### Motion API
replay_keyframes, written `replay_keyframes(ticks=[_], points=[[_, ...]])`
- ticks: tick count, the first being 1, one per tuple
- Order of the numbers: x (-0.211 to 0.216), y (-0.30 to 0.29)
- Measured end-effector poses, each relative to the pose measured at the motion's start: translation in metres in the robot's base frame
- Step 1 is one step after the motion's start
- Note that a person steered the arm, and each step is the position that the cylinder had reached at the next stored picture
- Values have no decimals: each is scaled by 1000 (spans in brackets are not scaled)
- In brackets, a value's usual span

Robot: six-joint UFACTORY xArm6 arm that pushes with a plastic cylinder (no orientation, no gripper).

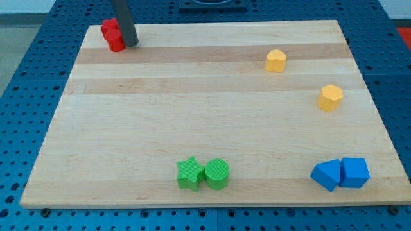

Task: Push the yellow heart to the top right of the board

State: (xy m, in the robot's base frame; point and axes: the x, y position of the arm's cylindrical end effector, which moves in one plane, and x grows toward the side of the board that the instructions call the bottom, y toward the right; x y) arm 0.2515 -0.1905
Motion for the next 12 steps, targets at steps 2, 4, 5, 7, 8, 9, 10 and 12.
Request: replay_keyframes(ticks=[2, 4, 5, 7, 8, 9, 10, 12], points=[[1, 2], [14, 34], [40, 97], [98, 186], [100, 247], [104, 286], [103, 313], [83, 338]])
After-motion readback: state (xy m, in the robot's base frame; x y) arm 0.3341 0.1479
